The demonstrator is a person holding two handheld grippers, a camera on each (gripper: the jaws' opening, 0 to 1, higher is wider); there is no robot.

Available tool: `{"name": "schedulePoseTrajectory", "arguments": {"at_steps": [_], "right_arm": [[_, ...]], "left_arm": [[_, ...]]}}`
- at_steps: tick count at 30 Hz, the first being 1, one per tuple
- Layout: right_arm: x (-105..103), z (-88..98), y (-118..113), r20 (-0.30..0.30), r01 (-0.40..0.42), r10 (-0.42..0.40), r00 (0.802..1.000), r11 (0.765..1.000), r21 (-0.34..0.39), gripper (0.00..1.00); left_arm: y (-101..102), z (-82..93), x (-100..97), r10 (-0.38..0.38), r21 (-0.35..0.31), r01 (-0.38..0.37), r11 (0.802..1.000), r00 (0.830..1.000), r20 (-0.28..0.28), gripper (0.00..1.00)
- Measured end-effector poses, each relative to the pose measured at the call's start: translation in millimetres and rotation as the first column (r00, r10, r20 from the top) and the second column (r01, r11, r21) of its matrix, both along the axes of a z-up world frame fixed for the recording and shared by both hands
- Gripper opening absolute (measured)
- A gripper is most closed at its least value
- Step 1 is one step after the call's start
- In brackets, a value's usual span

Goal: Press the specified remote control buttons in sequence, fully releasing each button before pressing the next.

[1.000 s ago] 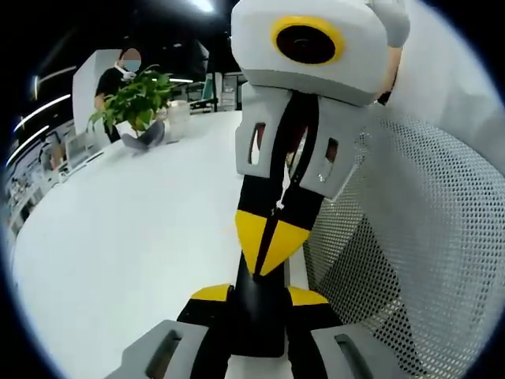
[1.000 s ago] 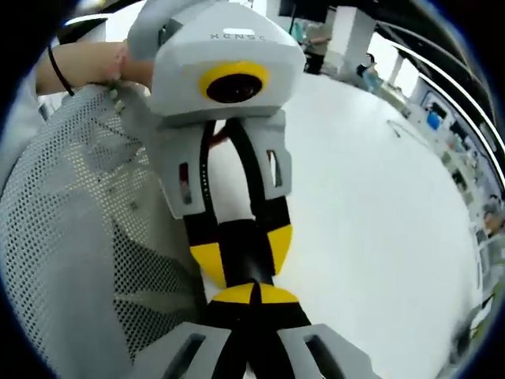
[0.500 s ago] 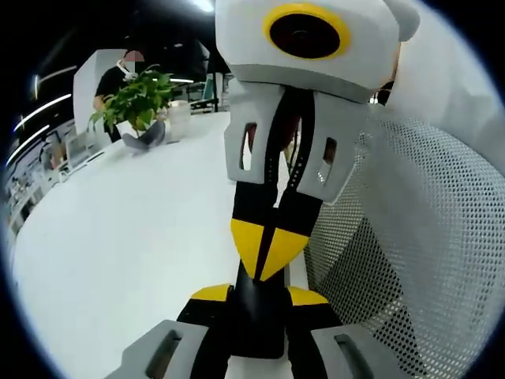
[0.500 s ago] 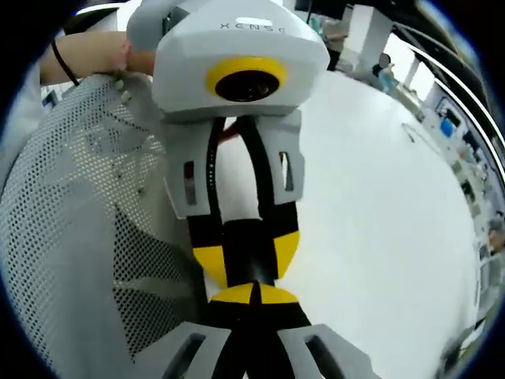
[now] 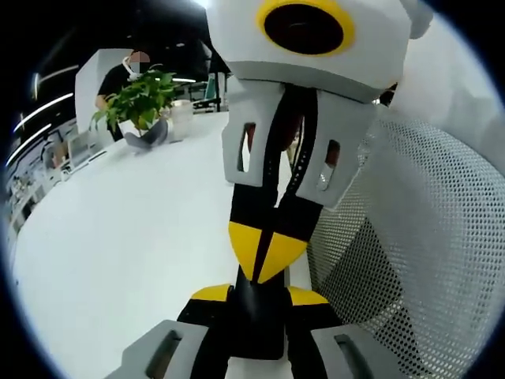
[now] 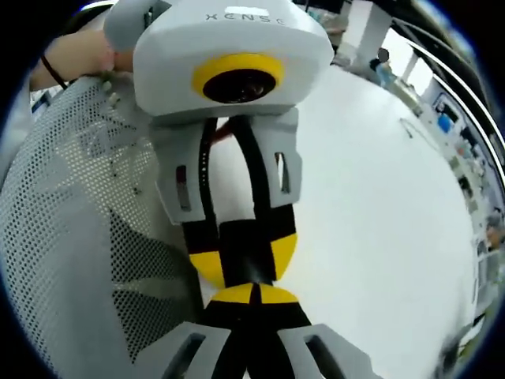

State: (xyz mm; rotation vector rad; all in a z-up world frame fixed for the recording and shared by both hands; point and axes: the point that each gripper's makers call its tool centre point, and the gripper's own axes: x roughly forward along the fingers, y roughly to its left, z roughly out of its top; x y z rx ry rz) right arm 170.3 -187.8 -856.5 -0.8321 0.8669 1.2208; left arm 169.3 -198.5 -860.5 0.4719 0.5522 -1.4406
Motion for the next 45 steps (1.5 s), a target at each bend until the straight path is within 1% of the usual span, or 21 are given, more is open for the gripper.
{"name": "schedulePoseTrajectory", "arguments": {"at_steps": [5, 7, 9, 13, 14, 15, 16, 17, 20, 22, 23, 24, 26, 28, 29, 31, 34, 36, 38, 43, 45], "right_arm": [[-0.9, 1.5, -0.1, -0.012, -0.001, 0.002, 1.0, 0.998, 0.069, 0.0], [-1.0, 2.4, 0.1, -0.037, 0.02, -0.016, 0.999, 0.995, 0.1, 0.0], [-4.8, 3.6, 0.5, -0.081, 0.035, -0.024, 0.996, 0.991, 0.13, 0.0], [-5.4, 3.5, -3.9, -0.06, 0.008, 0.001, 0.998, 0.989, 0.145, 0.0], [-6.0, 3.6, -4.6, -0.055, -0.002, 0.01, 0.998, 0.989, 0.15, 0.01], [-8.4, 4.2, -3.7, -0.062, -0.014, 0.024, 0.998, 0.987, 0.162, 0.04], [-9.8, 4.4, -3.4, -0.068, -0.014, 0.026, 0.997, 0.986, 0.165, 0.06], [-12.1, 4.4, -3.0, -0.066, -0.036, 0.047, 0.997, 0.985, 0.17, 0.08], [-10.7, 3.8, -5.3, -0.036, -0.056, 0.063, 0.997, 0.985, 0.165, 0.1], [-6.8, 1.1, -10.2, -0.031, -0.04, 0.045, 0.999, 0.987, 0.155, 0.17], [-5.8, 1.3, -10.9, -0.048, -0.016, 0.024, 0.999, 0.985, 0.17, 0.18], [-4.4, -1.2, -15.3, -0.062, 0.006, 0.004, 0.998, 0.987, 0.163, 0.2], [-3.8, -4.8, -20.4, -0.059, -0.002, 0.012, 0.998, 0.987, 0.162, 0.22], [-3.6, -6.8, -25.7, -0.063, -0.004, 0.014, 0.998, 0.988, 0.156, 0.22], [-3.7, -5.1, -25.3, -0.077, 0.014, 0.0, 0.997, 0.984, 0.18, 0.22], [-3.9, -3.0, -26.1, -0.076, 0.01, 0.005, 0.997, 0.98, 0.198, 0.22], [-4.0, -3.9, -28.1, -0.07, -0.01, 0.024, 0.997, 0.98, 0.2, 0.22], [-2.9, -7.0, -32.6, -0.081, 0.002, 0.014, 0.997, 0.982, 0.19, 0.23], [-1.9, -7.0, -35.6, -0.083, 0.009, 0.008, 0.997, 0.98, 0.198, 0.23], [-1.8, -6.7, -45.4, -0.087, 0.023, -0.005, 0.996, 0.979, 0.205, 0.23], [-0.8, -6.8, -49.1, -0.098, 0.036, -0.015, 0.995, 0.977, 0.211, 0.24]], "left_arm": [[0.0, 0.1, -0.1, 0.0, 0.0, 0.0, 1.0, 1.0, 0.004, 0.25], [-0.1, 0.1, -0.1, 0.0, 0.0, 0.0, 1.0, 1.0, 0.003, 0.25], [0.0, 0.1, -0.1, -0.001, -0.001, 0.001, 1.0, 1.0, 0.0, 0.25], [0.1, 0.0, -0.2, 0.001, -0.002, -0.001, 1.0, 1.0, -0.001, 0.25], [0.1, 0.0, -0.2, 0.002, -0.002, -0.002, 1.0, 1.0, -0.002, 0.25], [0.1, 0.0, -0.1, 0.002, -0.003, -0.002, 1.0, 1.0, -0.002, 0.25], [0.0, 0.0, -0.1, 0.002, -0.003, -0.002, 1.0, 1.0, -0.003, 0.25], [0.1, 0.1, -0.2, 0.002, -0.004, -0.002, 1.0, 1.0, -0.003, 0.25], [0.2, 0.0, 0.0, 0.004, -0.006, -0.004, 1.0, 1.0, -0.004, 0.25], [0.0, 0.0, 0.1, 0.006, -0.008, -0.006, 1.0, 1.0, -0.006, 0.25], [0.1, 0.1, 0.1, 0.008, -0.009, -0.008, 1.0, 1.0, -0.008, 0.25], [-0.1, 0.3, 0.2, 0.019, -0.014, -0.019, 1.0, 1.0, -0.02, 0.25], [-0.2, 0.5, 0.5, 0.024, -0.016, -0.025, 1.0, 0.999, -0.026, 0.25], [-0.2, 0.5, 0.4, 0.025, -0.016, -0.026, 1.0, 0.999, -0.025, 0.25], [-0.2, 0.5, 0.4, 0.026, -0.016, -0.026, 1.0, 0.999, -0.024, 0.25], [-0.3, 0.5, 0.4, 0.025, -0.017, -0.026, 1.0, 0.999, -0.023, 0.25], [-0.2, 0.6, 0.4, 0.025, -0.019, -0.026, 0.999, 0.999, -0.026, 0.25], [-0.2, 0.8, 0.7, 0.032, -0.02, -0.032, 0.999, 0.999, -0.036, 0.25], [-0.3, 0.8, 0.9, 0.037, -0.019, -0.038, 0.999, 0.998, -0.041, 0.25], [-0.1, 0.5, 0.3, 0.031, -0.015, -0.032, 0.999, 0.999, -0.029, 0.25], [0.0, 0.6, 0.3, 0.027, -0.014, -0.027, 1.0, 0.999, -0.023, 0.25]]}}
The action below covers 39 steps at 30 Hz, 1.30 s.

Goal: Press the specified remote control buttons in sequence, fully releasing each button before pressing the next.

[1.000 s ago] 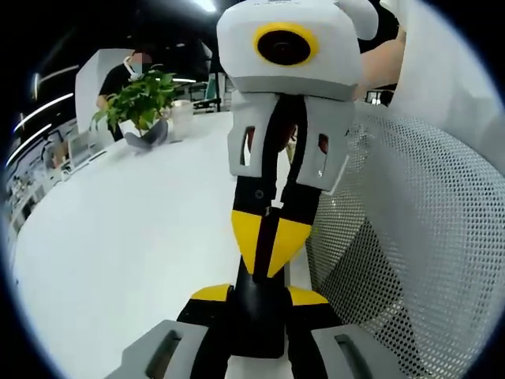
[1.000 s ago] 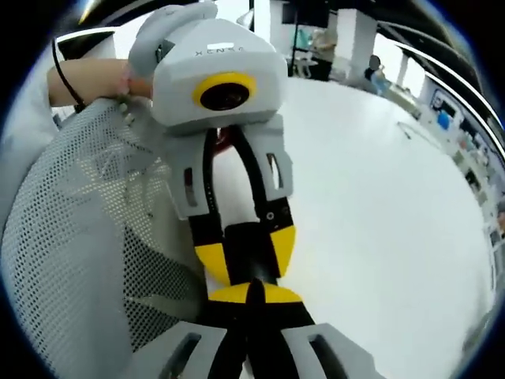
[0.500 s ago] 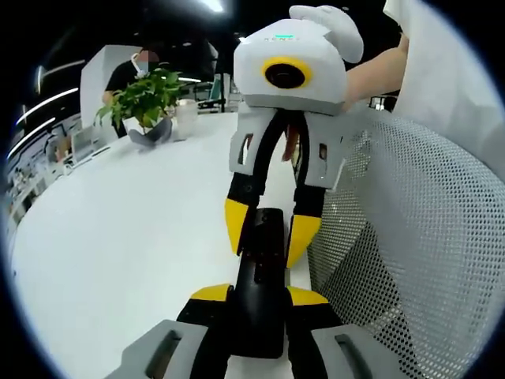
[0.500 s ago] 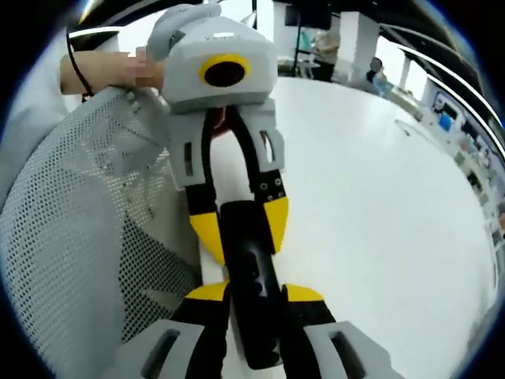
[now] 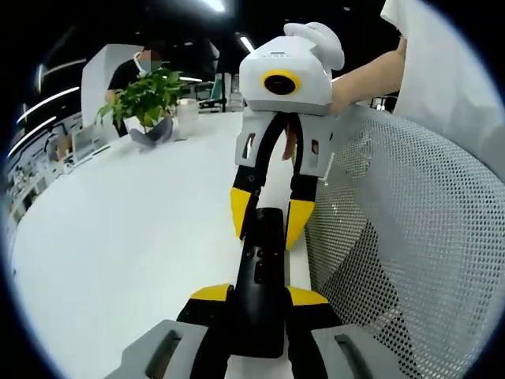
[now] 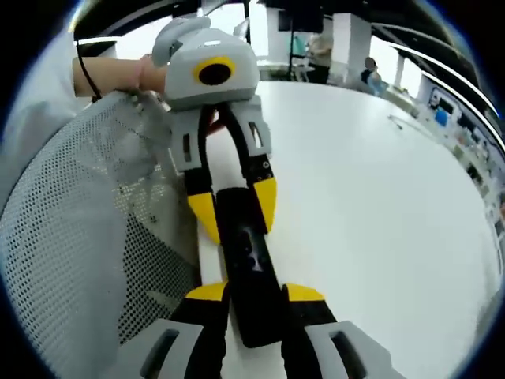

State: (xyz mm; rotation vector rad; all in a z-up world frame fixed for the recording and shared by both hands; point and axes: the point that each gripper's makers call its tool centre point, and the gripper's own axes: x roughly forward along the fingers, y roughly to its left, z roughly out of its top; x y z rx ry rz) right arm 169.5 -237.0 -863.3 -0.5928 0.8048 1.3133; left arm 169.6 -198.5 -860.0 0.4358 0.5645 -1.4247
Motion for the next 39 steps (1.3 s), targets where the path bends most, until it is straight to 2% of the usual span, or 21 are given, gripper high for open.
{"name": "schedulePoseTrajectory", "arguments": {"at_steps": [6, 9, 11, 13, 15, 17, 21, 26, 28, 29, 33, 35, 37, 39], "right_arm": [[1.1, 1.9, -2.1, -0.031, 0.039, -0.038, 0.999, 0.999, 0.036, 0.24], [0.6, 1.7, -0.9, -0.019, 0.036, -0.035, 0.999, 0.999, 0.035, 0.24], [1.1, 1.5, -0.5, -0.011, 0.035, -0.034, 0.999, 0.999, 0.035, 0.24], [1.9, 1.5, 0.1, -0.008, 0.038, -0.038, 0.999, 0.999, 0.038, 0.24], [2.9, 1.4, 0.4, -0.009, 0.045, -0.044, 0.999, 0.998, 0.042, 0.24], [3.4, 1.3, 0.7, -0.006, 0.047, -0.047, 0.999, 0.998, 0.045, 0.23], [3.4, 1.3, 1.3, 0.001, 0.047, -0.047, 0.999, 0.998, 0.047, 0.23], [3.6, 1.4, 2.3, 0.004, 0.045, -0.045, 0.999, 0.998, 0.052, 0.23], [3.6, 1.4, 2.8, 0.006, 0.045, -0.045, 0.999, 0.998, 0.053, 0.23], [3.6, 1.4, 3.0, 0.007, 0.044, -0.044, 0.999, 0.998, 0.052, 0.23], [3.5, 1.5, 3.9, 0.011, 0.042, -0.042, 0.999, 0.998, 0.053, 0.23], [3.6, 1.5, 4.1, 0.011, 0.041, -0.042, 0.999, 0.998, 0.053, 0.23], [3.7, 1.3, 4.3, 0.012, 0.041, -0.041, 0.999, 0.998, 0.053, 0.23], [3.6, 1.3, 4.7, 0.011, 0.041, -0.042, 0.999, 0.998, 0.054, 0.23]], "left_arm": [[-0.4, 0.0, -8.3, -0.03, 0.009, 0.03, 0.999, 1.0, -0.004, 0.34], [-1.1, 1.1, -9.3, -0.02, 0.006, 0.02, 1.0, 0.999, -0.033, 0.38], [-1.0, 2.5, -9.6, 0.01, 0.009, -0.01, 1.0, 0.996, -0.085, 0.41], [-0.8, 3.7, -7.4, 0.027, 0.012, -0.025, 1.0, 0.994, -0.103, 0.43], [0.2, 4.3, -6.4, 0.03, 0.012, -0.029, 0.999, 0.995, -0.098, 0.49], [2.2, 7.2, -0.7, 0.068, 0.009, -0.067, 0.998, 0.992, -0.103, 0.56], [5.5, 23.3, 11.2, 0.132, -0.04, -0.135, 0.99, 0.988, -0.084, 0.67], [19.7, 36.6, 19.7, 0.203, -0.058, -0.207, 0.977, 0.977, -0.064, 0.82], [28.1, 42.5, 23.0, 0.242, -0.052, -0.245, 0.968, 0.968, -0.065, 0.87], [33.6, 48.1, 27.5, 0.274, -0.056, -0.277, 0.959, 0.961, -0.045, 0.9], [46.3, 73.3, 38.0, 0.369, -0.121, -0.369, 0.922, 0.929, -0.018, 0.97], [51.9, 88.0, 42.2, 0.421, -0.166, -0.417, 0.894, 0.907, -0.013, 1.0], [55.0, 99.5, 41.5, 0.461, -0.199, -0.459, 0.866, 0.887, -0.04, 1.0], [58.5, 108.9, 42.0, 0.496, -0.231, -0.491, 0.84, 0.867, -0.041, 1.0]]}}
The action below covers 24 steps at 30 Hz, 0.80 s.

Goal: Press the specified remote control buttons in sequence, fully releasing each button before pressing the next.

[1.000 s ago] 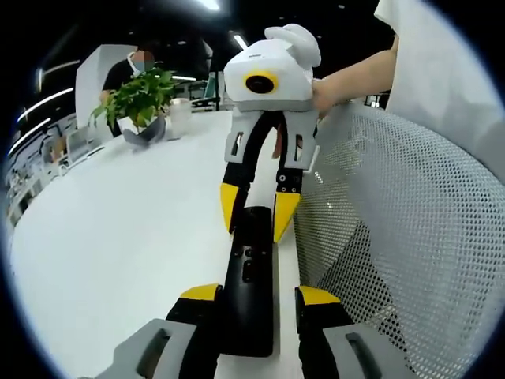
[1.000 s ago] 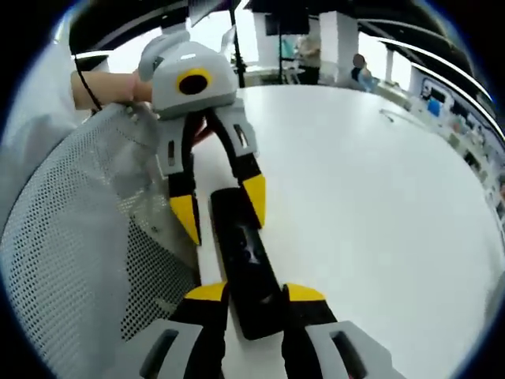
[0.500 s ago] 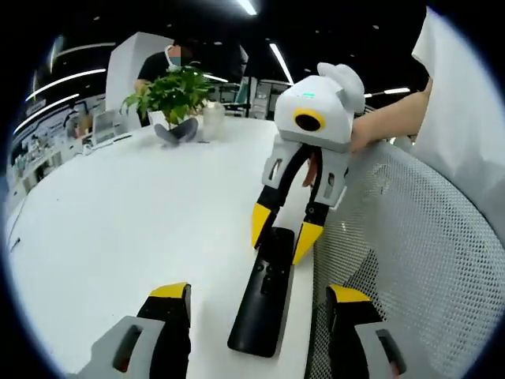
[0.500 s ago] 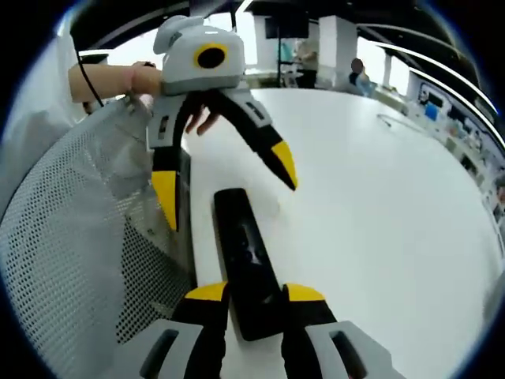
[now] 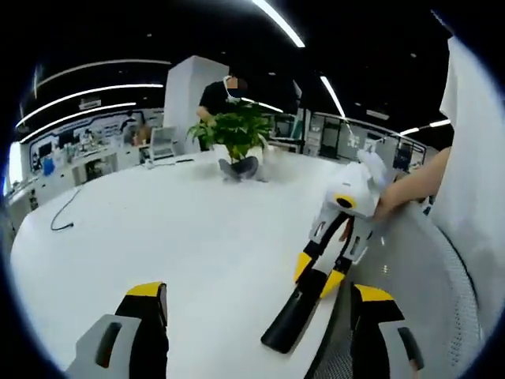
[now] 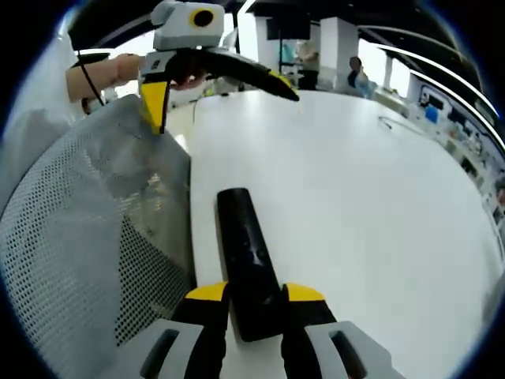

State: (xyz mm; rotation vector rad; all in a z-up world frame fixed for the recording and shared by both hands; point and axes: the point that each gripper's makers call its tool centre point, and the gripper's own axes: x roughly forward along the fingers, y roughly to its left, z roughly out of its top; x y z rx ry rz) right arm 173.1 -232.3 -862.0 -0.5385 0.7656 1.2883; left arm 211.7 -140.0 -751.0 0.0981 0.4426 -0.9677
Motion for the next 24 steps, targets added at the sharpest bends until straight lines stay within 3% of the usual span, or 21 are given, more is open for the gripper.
{"name": "schedulePoseTrajectory", "arguments": {"at_steps": [2, 7, 12, 14, 16, 19, 21, 22, 24], "right_arm": [[-0.1, 0.0, 0.3, -0.003, 0.002, -0.002, 1.0, 1.0, 0.002, 0.23], [-0.3, 0.0, 0.3, -0.003, 0.002, -0.002, 1.0, 1.0, 0.003, 0.23], [-0.1, -0.3, 0.1, 0.0, 0.002, -0.002, 1.0, 1.0, 0.002, 0.23], [-1.0, 0.1, 0.3, -0.002, 0.002, -0.002, 1.0, 1.0, 0.001, 0.23], [-2.5, -0.2, -0.1, 0.001, -0.011, 0.011, 1.0, 1.0, -0.006, 0.23], [-3.6, -0.1, -0.2, 0.002, -0.017, 0.017, 1.0, 1.0, -0.008, 0.22], [-3.6, -0.3, -0.2, -0.001, -0.017, 0.017, 1.0, 1.0, -0.011, 0.22], [-3.6, -0.2, 0.2, -0.004, -0.021, 0.021, 1.0, 1.0, -0.013, 0.22], [-4.1, 0.2, 0.5, -0.004, -0.03, 0.03, 1.0, 0.999, -0.016, 0.22]], "left_arm": [[2.4, 7.5, -1.3, 0.033, -0.023, -0.033, 0.999, 0.999, 0.011, 1.0], [10.2, 30.0, 3.1, 0.147, -0.084, -0.138, 0.987, 0.983, 0.107, 1.0], [21.3, 57.5, 6.3, 0.265, -0.205, -0.217, 0.954, 0.931, 0.249, 1.0], [25.4, 57.2, 6.2, 0.311, -0.245, -0.258, 0.934, 0.927, 0.209, 1.0], [31.6, 67.5, 8.5, 0.382, -0.355, -0.292, 0.888, 0.899, 0.216, 1.0], [42.1, 77.6, 9.6, 0.464, -0.419, -0.328, 0.847, 0.84, 0.281, 1.0], [46.1, 79.0, 8.9, 0.468, -0.388, -0.33, 0.861, 0.814, 0.344, 1.0], [49.6, 82.7, 11.1, 0.479, -0.365, -0.344, 0.865, 0.784, 0.395, 1.0], [52.6, 88.8, 12.3, 0.494, -0.379, -0.347, 0.858, 0.757, 0.427, 1.0]]}}
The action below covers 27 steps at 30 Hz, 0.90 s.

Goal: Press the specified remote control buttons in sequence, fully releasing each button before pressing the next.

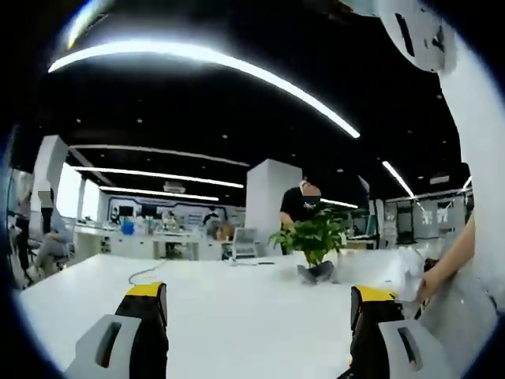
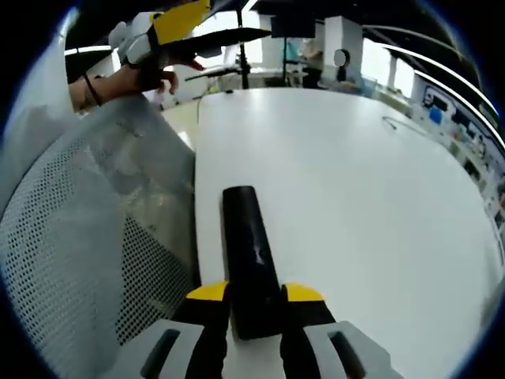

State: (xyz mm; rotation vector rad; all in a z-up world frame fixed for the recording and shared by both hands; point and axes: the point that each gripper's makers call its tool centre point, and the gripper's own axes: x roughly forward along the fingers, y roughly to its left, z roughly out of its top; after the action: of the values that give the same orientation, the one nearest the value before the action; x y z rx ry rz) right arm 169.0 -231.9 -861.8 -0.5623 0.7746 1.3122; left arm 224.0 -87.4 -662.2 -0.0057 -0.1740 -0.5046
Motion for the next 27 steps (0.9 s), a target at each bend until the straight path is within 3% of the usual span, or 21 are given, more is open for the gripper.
{"name": "schedulePoseTrajectory", "arguments": {"at_steps": [4, 6, 9, 13, 15, 17, 22, 25, 27], "right_arm": [[-0.6, 0.6, 2.4, -0.005, 0.005, -0.005, 1.0, 1.0, 0.012, 0.21], [0.6, 1.0, 3.2, -0.001, 0.008, -0.008, 1.0, 1.0, 0.014, 0.21], [3.0, 2.6, 2.2, 0.023, 0.009, -0.01, 1.0, 1.0, 0.006, 0.21], [6.4, 2.1, -0.7, 0.025, 0.023, -0.023, 0.999, 1.0, 0.0, 0.21], [7.9, 0.4, -2.4, 0.02, 0.03, -0.03, 0.999, 1.0, -0.004, 0.21], [9.1, 1.1, -2.4, 0.022, 0.035, -0.035, 0.999, 0.999, -0.002, 0.21], [10.2, 0.9, -4.4, 0.032, 0.041, -0.041, 0.999, 0.999, -0.002, 0.21], [11.0, 1.8, -4.7, 0.015, 0.055, -0.055, 0.998, 0.998, 0.006, 0.21], [11.7, 1.9, -4.7, 0.005, 0.073, -0.073, 0.997, 0.997, 0.01, 0.21]], "left_arm": [[6.0, -5.9, 2.1, 0.026, -0.005, -0.026, 1.0, 0.999, -0.023, 1.0], [7.0, -12.6, 3.6, 0.047, 0.029, -0.046, 0.999, 0.997, -0.056, 1.0], [7.7, -17.3, 4.7, 0.068, 0.096, -0.062, 0.993, 0.996, -0.06, 1.0], [1.2, -28.9, 4.3, 0.024, 0.06, -0.016, 0.998, 0.99, -0.138, 1.0], [1.9, -32.1, 3.6, 0.037, 0.092, -0.023, 0.996, 0.988, -0.149, 1.0], [6.9, -37.7, 4.0, 0.076, 0.166, -0.049, 0.985, 0.984, -0.161, 1.0], [13.7, -62.5, 1.4, 0.133, 0.227, -0.064, 0.972, 0.944, -0.302, 1.0], [15.0, -58.3, 2.0, 0.141, 0.232, -0.075, 0.97, 0.949, -0.281, 1.0], [15.4, -52.8, 1.4, 0.128, 0.192, -0.077, 0.978, 0.954, -0.27, 1.0]]}}
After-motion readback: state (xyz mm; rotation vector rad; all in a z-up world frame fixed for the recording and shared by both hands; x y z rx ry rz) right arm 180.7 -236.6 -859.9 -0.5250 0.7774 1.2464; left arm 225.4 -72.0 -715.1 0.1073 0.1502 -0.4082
